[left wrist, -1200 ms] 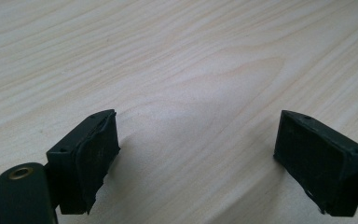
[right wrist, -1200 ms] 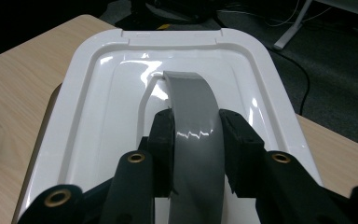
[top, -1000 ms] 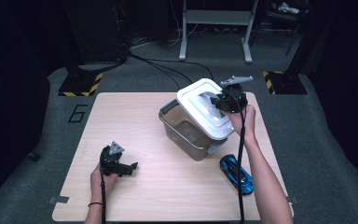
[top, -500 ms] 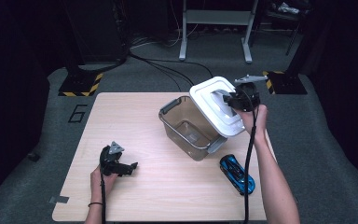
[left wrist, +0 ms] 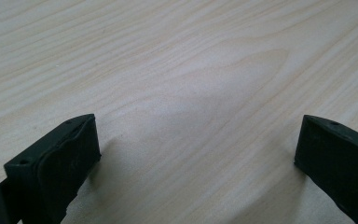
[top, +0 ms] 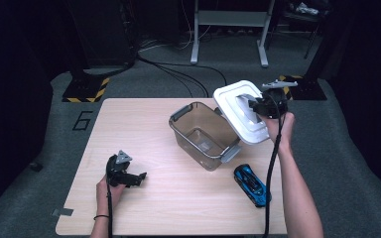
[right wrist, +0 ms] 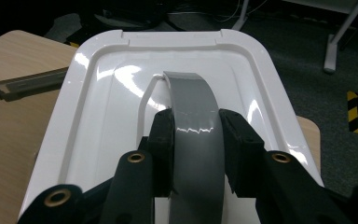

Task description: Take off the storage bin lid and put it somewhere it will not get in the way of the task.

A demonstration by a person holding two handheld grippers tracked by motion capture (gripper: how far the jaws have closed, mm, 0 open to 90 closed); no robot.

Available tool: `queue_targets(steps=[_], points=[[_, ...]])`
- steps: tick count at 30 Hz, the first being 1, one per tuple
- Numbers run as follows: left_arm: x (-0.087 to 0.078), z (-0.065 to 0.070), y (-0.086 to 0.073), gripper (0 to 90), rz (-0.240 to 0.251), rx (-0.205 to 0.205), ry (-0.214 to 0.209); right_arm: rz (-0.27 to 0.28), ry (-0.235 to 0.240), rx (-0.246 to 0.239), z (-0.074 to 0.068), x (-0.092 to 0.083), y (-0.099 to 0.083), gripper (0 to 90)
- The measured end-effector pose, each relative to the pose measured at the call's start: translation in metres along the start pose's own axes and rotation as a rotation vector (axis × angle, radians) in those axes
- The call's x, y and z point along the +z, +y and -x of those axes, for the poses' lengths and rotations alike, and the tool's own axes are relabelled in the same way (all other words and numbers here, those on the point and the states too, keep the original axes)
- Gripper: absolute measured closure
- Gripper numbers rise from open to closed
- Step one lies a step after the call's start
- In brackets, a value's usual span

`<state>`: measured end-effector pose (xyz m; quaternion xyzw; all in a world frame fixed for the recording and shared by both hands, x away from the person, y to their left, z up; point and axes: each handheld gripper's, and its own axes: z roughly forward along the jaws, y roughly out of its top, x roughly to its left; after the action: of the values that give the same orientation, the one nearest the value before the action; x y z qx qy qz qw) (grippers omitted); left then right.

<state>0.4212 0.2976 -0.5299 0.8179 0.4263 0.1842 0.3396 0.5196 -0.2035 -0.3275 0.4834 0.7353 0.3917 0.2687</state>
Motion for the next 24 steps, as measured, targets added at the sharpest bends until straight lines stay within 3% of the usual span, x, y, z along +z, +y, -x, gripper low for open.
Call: queue_targets(steps=[7, 24], points=[[0.0, 0.0, 0.0, 0.0, 0.002, -0.002, 0.0, 0.002, -0.045, 0.041, 0.018, -0.001, -0.008, 66.9], [0.0, 0.0, 0.0, 0.0, 0.001, -0.002, 0.0, -0.017, -0.145, 0.107, 0.042, 0.009, -0.034, 66.9]])
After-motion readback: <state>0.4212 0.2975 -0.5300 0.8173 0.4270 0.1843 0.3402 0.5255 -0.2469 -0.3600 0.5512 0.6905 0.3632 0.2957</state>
